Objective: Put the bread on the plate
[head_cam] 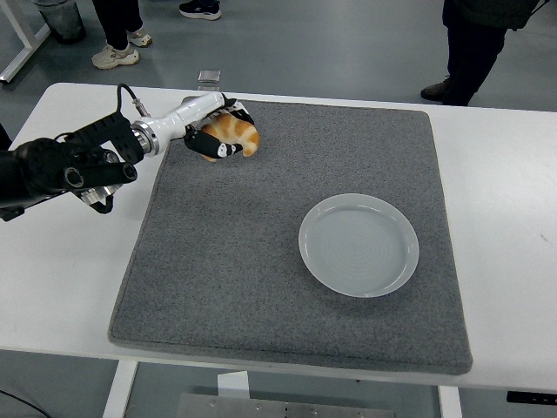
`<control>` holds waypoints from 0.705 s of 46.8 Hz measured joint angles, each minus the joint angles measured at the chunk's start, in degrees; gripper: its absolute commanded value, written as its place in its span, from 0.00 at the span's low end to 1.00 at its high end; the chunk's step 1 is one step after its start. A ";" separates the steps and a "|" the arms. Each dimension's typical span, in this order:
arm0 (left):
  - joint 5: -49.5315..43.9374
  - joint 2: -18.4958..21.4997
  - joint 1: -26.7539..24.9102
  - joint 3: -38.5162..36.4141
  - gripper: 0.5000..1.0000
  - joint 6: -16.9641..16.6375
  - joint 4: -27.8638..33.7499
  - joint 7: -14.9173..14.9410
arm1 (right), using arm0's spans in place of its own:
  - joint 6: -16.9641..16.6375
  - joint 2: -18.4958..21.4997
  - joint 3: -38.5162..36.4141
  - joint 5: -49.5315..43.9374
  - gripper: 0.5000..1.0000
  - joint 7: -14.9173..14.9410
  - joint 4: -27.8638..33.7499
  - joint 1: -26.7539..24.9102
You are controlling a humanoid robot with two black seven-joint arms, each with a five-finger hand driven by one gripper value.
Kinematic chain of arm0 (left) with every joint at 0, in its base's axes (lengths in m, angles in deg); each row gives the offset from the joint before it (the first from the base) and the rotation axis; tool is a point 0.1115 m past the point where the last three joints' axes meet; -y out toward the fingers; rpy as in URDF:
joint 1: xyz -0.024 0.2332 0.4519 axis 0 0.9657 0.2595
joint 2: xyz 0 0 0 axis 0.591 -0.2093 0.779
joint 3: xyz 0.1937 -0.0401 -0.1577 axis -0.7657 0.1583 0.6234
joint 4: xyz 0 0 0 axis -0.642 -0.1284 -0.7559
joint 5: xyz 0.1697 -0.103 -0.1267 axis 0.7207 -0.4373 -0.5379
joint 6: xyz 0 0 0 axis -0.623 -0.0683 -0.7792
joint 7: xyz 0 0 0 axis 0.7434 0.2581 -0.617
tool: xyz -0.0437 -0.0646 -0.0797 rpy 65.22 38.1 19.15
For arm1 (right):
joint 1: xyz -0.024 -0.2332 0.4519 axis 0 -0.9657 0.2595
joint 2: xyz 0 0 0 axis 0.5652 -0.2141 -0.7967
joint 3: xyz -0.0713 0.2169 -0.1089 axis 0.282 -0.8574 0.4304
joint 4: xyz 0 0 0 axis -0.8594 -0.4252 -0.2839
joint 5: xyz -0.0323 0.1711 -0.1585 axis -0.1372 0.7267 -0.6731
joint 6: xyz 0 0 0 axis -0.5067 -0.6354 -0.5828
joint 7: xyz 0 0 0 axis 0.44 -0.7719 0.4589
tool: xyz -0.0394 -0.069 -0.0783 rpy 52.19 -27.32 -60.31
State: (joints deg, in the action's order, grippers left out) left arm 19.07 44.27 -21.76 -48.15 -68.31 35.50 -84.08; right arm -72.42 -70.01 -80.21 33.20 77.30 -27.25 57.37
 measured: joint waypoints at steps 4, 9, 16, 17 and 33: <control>0.10 3.06 -2.05 0.00 0.00 0.52 -0.06 0.00 | 0.00 0.00 0.00 0.00 0.90 0.00 0.01 0.01; 0.28 5.97 -5.19 -0.21 0.00 1.22 -0.07 0.00 | 0.00 0.00 -0.03 0.00 0.90 0.01 -0.05 0.03; 0.30 8.24 -10.52 -0.30 0.00 3.72 -0.01 0.06 | 0.00 0.00 -0.06 0.00 0.90 0.01 -0.07 0.03; 0.30 8.38 -11.33 -0.34 0.00 4.11 -0.01 0.07 | 0.00 0.00 -0.06 0.00 0.90 0.00 -0.07 0.04; 0.37 6.31 -22.49 -0.42 0.00 7.91 1.03 0.43 | 0.00 0.00 0.01 0.00 0.90 0.00 -0.06 0.03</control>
State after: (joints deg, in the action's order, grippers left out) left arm 19.43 50.58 -44.25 -48.57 -60.40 36.53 -83.66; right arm -72.42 -70.01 -80.20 33.20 77.30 -27.31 57.39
